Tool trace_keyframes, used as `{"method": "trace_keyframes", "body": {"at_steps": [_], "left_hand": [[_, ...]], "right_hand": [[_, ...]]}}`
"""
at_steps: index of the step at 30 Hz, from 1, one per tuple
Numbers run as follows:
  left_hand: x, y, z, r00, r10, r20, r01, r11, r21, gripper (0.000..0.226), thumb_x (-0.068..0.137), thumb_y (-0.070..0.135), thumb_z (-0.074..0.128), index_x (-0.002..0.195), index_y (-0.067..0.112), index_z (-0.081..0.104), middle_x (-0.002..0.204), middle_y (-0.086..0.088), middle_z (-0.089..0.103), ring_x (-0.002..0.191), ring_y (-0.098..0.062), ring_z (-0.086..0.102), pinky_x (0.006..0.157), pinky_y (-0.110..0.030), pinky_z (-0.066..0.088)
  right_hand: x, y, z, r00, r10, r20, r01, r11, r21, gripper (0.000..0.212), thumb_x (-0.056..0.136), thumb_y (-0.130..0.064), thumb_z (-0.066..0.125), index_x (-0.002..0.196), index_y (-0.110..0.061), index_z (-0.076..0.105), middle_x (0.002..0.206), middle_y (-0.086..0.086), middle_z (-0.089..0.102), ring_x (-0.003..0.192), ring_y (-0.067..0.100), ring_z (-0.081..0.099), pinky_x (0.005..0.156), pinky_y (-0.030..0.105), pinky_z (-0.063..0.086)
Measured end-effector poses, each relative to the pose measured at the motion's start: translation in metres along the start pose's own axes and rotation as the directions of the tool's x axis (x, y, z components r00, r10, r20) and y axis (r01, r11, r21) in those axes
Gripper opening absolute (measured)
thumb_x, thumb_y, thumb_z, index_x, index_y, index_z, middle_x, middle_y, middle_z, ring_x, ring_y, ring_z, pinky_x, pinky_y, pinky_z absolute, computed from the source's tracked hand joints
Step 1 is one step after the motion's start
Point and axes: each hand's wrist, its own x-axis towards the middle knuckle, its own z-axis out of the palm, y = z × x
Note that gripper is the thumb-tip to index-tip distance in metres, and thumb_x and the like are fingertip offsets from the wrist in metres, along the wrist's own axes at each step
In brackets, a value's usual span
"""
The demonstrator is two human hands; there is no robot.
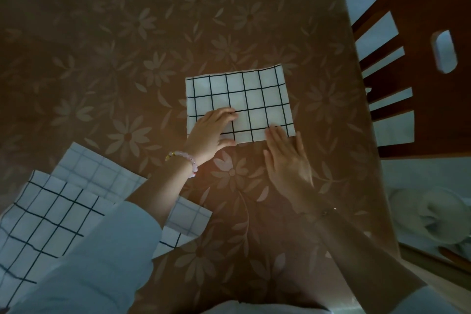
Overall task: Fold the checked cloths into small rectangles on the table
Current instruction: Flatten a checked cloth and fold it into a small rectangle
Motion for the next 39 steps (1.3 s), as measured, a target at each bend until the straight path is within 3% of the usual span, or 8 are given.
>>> {"method": "trace_keyframes", "body": {"at_steps": [5, 9, 12, 16, 18, 21, 28, 39], "left_hand": [[-0.001, 0.0, -0.002, 1.0, 0.018, 0.01, -0.018, 1.0, 0.005, 0.062, 0.08, 0.031, 0.069, 0.134, 0.012, 0.046, 0.142, -0.001, 0.041, 0.132, -0.022, 0.037, 0.109, -0.035, 0.027], [-0.002, 0.022, -0.004, 1.0, -0.023, -0.005, 0.023, 0.997, 0.072, 0.051, 0.093, 0.034, 0.052, 0.139, 0.013, 0.039, 0.146, 0.0, 0.037, 0.136, -0.019, 0.031, 0.111, -0.032, 0.02], [-0.004, 0.051, 0.007, 0.999, 0.032, -0.02, -0.029, 0.989, 0.144, 0.05, 0.099, 0.032, 0.036, 0.146, 0.016, 0.027, 0.154, 0.002, 0.024, 0.143, -0.016, 0.016, 0.116, -0.033, 0.008], [-0.003, 0.077, 0.03, 0.991, 0.064, 0.115, -0.089, 0.97, 0.228, 0.053, 0.101, 0.036, 0.017, 0.15, 0.017, 0.011, 0.158, 0.004, 0.003, 0.145, -0.014, -0.004, 0.115, -0.034, -0.008], [-0.009, 0.07, 0.038, 0.989, 0.068, 0.131, -0.099, 0.964, 0.246, 0.058, 0.097, 0.04, 0.008, 0.149, 0.014, 0.014, 0.158, 0.001, 0.01, 0.146, -0.017, 0.004, 0.117, -0.036, -0.002], [-0.03, 0.049, 0.044, 0.993, 0.075, 0.094, -0.097, 0.959, 0.266, 0.059, 0.098, 0.041, 0.014, 0.147, 0.01, 0.022, 0.155, -0.005, 0.02, 0.144, -0.02, 0.015, 0.118, -0.04, 0.012], [-0.079, -0.002, 0.028, 0.996, -0.089, -0.009, 0.089, 0.971, 0.224, 0.062, 0.1, 0.044, 0.007, 0.148, 0.007, 0.013, 0.156, -0.007, 0.007, 0.145, -0.018, 0.006, 0.118, -0.031, 0.002], [-0.093, -0.013, 0.009, 0.982, -0.139, -0.128, 0.165, 0.961, 0.222, 0.05, 0.095, 0.028, 0.028, 0.136, 0.008, 0.047, 0.144, -0.005, 0.044, 0.131, -0.019, 0.043, 0.108, -0.043, 0.034]], "right_hand": [[-0.005, 0.024, -0.006, 0.995, 0.1, -0.014, -0.1, 0.994, -0.049, 0.052, 0.099, -0.03, 0.022, 0.143, -0.006, 0.037, 0.149, 0.006, 0.037, 0.139, 0.016, 0.031, 0.117, 0.043, 0.012], [-0.003, 0.018, -0.005, 0.992, 0.115, -0.054, -0.116, 0.993, -0.027, 0.053, 0.097, -0.029, 0.023, 0.14, -0.003, 0.04, 0.146, 0.009, 0.04, 0.137, 0.02, 0.034, 0.115, 0.045, 0.017], [-0.004, 0.019, -0.004, 0.991, 0.111, -0.071, -0.113, 0.993, -0.033, 0.052, 0.097, -0.026, 0.024, 0.14, -0.003, 0.041, 0.145, 0.01, 0.042, 0.136, 0.021, 0.036, 0.114, 0.045, 0.02], [-0.004, 0.02, -0.002, 0.991, 0.098, -0.087, -0.102, 0.994, -0.043, 0.05, 0.096, -0.023, 0.027, 0.139, -0.003, 0.042, 0.145, 0.01, 0.042, 0.136, 0.02, 0.036, 0.114, 0.046, 0.021], [-0.004, 0.021, -0.001, 0.99, 0.098, -0.096, -0.103, 0.994, -0.043, 0.049, 0.096, -0.022, 0.028, 0.139, -0.003, 0.042, 0.145, 0.01, 0.043, 0.136, 0.02, 0.037, 0.114, 0.047, 0.022], [-0.004, 0.021, -0.001, 0.991, 0.093, -0.098, -0.098, 0.994, -0.046, 0.05, 0.096, -0.022, 0.027, 0.139, -0.003, 0.041, 0.145, 0.01, 0.042, 0.136, 0.02, 0.037, 0.114, 0.047, 0.021], [-0.005, 0.023, 0.001, 0.992, 0.096, -0.087, -0.098, 0.995, -0.023, 0.051, 0.096, -0.024, 0.023, 0.141, -0.003, 0.038, 0.147, 0.008, 0.04, 0.138, 0.018, 0.034, 0.115, 0.046, 0.018], [-0.002, 0.023, -0.001, 0.988, 0.102, -0.114, -0.102, 0.995, 0.01, 0.05, 0.096, -0.024, 0.025, 0.138, -0.006, 0.045, 0.144, 0.007, 0.044, 0.135, 0.018, 0.039, 0.114, 0.047, 0.019]]}}
